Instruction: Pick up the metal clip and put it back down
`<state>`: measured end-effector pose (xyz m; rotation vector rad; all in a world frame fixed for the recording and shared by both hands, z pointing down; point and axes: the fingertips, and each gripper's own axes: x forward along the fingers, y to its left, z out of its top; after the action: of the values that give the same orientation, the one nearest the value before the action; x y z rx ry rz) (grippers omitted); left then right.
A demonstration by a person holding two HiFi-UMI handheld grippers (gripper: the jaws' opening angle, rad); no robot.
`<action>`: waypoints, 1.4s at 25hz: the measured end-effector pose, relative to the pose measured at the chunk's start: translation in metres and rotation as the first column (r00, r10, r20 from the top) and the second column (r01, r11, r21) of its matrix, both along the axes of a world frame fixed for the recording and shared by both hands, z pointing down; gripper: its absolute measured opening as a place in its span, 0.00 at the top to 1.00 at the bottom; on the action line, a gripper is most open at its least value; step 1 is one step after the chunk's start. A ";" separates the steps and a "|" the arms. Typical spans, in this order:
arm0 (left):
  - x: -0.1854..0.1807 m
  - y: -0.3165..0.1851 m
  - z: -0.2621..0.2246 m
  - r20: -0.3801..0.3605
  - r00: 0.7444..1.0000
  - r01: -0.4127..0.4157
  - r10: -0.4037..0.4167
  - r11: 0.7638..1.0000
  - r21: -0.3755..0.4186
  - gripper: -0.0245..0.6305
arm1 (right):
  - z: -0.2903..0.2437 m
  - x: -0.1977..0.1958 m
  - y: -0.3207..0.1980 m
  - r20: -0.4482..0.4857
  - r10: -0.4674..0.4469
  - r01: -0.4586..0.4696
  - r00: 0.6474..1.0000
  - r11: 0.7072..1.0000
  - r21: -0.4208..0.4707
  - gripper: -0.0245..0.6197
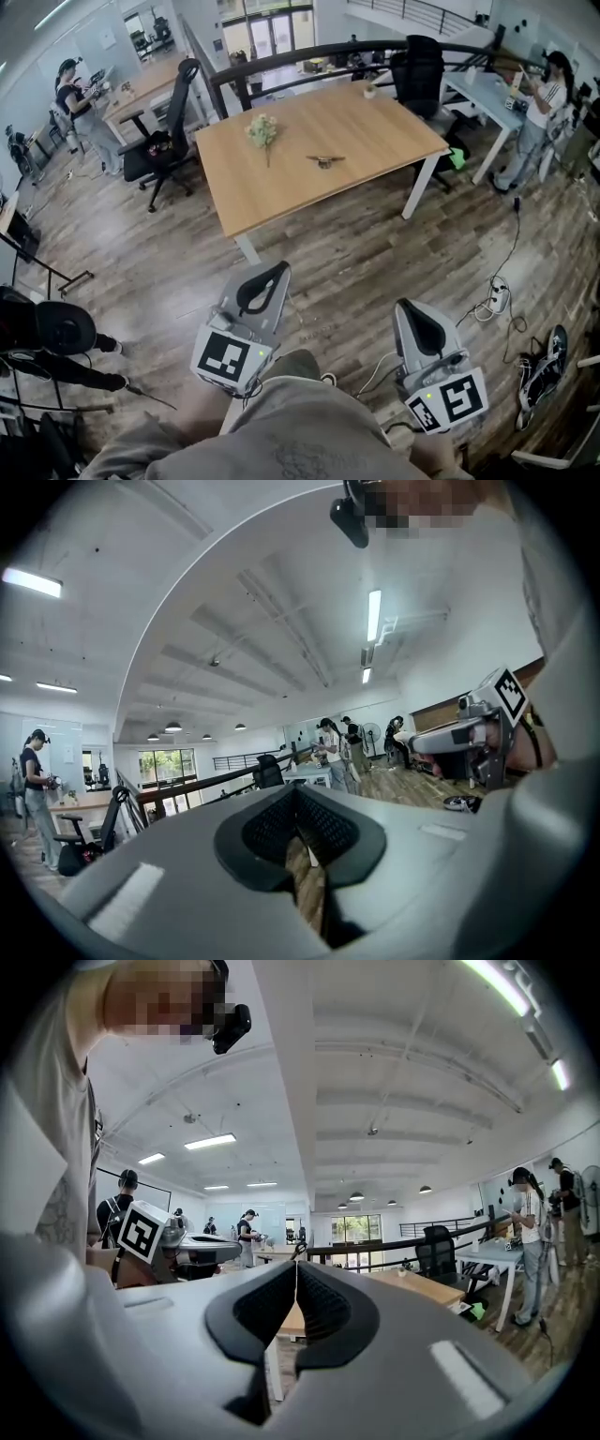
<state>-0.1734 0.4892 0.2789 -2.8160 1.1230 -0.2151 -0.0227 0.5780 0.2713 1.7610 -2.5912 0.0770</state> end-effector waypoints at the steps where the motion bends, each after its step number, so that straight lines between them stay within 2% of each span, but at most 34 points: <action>1: 0.003 0.000 0.000 0.000 1.000 -0.001 0.001 1.000 0.001 0.96 | -0.001 0.005 0.000 0.011 0.011 -0.012 1.000 1.000 0.009 0.94; 2: 0.006 0.000 -0.001 0.000 1.000 -0.002 0.002 1.000 0.004 0.96 | -0.004 0.011 0.000 0.025 0.029 -0.030 0.999 0.999 0.028 0.94; 3: 0.008 -0.001 -0.001 0.001 1.000 -0.001 0.001 1.000 0.009 0.96 | -0.008 0.018 -0.001 0.040 0.048 -0.050 0.998 0.997 0.052 0.89; 5: 0.012 -0.006 -0.002 0.002 1.000 0.003 -0.003 1.000 0.020 0.96 | -0.016 0.030 -0.005 0.056 0.077 -0.082 0.995 0.992 0.096 0.67; 6: 0.012 -0.009 -0.002 0.001 1.000 0.005 -0.005 1.000 0.023 0.96 | -0.018 0.033 -0.008 0.055 0.086 -0.092 0.995 0.990 0.106 0.63; 14: 0.018 -0.046 0.006 -0.010 1.000 0.013 -0.013 1.000 0.017 0.96 | -0.001 0.043 -0.050 0.018 0.094 -0.095 0.995 0.994 0.059 0.63; 20: 0.027 -0.099 0.016 -0.013 1.000 0.014 -0.014 1.000 -0.005 0.96 | 0.017 0.049 -0.106 -0.028 0.072 -0.072 0.997 0.997 0.002 0.63; 25: 0.033 -0.164 0.023 0.004 1.000 -0.009 0.009 1.000 0.003 0.96 | 0.036 0.044 -0.175 -0.053 0.024 -0.028 0.998 0.996 -0.081 0.63; 30: 0.045 -0.240 0.046 0.064 0.997 -0.048 0.050 0.998 -0.035 0.96 | 0.064 0.042 -0.256 -0.063 -0.003 -0.008 0.998 0.986 -0.165 0.63; 35: 0.056 -0.316 0.069 0.058 0.995 -0.077 0.084 0.990 -0.117 0.96 | 0.101 0.041 -0.337 0.013 -0.032 0.034 0.999 0.957 -0.286 0.63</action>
<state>-0.1172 0.1732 0.3477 -2.9245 1.0125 -0.3696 0.0184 0.2406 0.3727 1.6171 -2.4610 0.4370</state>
